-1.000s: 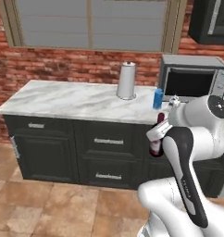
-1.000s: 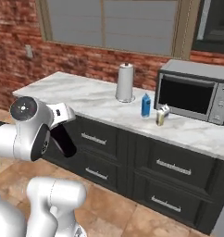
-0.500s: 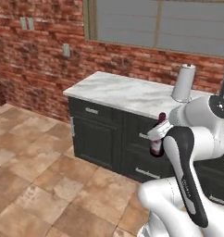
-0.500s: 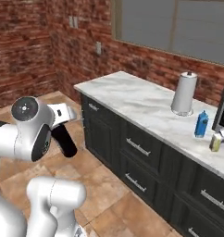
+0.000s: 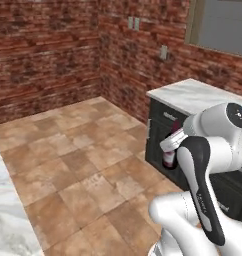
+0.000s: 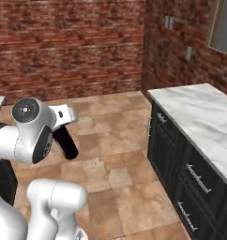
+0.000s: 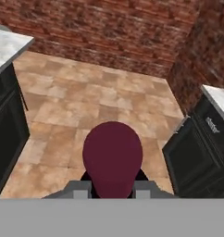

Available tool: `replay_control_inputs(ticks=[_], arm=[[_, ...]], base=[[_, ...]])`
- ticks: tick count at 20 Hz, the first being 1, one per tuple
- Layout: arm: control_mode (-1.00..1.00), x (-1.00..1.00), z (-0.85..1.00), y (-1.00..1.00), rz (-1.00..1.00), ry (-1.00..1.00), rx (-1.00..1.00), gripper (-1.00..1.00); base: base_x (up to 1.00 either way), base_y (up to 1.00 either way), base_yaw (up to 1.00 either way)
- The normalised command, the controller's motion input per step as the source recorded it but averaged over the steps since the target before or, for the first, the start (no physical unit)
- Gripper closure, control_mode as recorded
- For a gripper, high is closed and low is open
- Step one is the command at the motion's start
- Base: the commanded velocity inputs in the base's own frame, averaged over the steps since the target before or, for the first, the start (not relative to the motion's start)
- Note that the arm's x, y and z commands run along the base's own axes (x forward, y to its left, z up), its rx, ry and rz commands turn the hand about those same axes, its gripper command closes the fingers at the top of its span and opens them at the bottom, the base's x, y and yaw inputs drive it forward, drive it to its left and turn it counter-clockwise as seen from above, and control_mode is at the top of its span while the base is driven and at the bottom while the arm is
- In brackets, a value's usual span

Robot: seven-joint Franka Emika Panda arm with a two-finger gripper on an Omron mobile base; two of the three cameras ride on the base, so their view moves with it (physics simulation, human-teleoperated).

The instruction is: Move the drinks to the dining counter.

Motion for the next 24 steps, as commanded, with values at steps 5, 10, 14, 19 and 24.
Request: replay_control_inputs(ticks=[5,10,14,19,24], arm=[[1.00,0.00,0.00,0.00,0.00,0.00,0.00,1.00],[1.00,0.00,0.00,0.00,0.00,0.00,0.00,1.00],[1.00,0.00,0.00,0.00,0.00,0.00,0.00,1.00],[1.00,0.00,0.00,0.00,0.00,0.00,0.00,1.00],[1.00,0.00,0.00,0.00,0.00,0.00,0.00,1.00]], base=[[0.00,0.00,0.73],[0.01,0.00,0.69],[0.12,-0.18,0.61],[0.20,-0.51,0.48],[0.10,-0.81,0.37]])
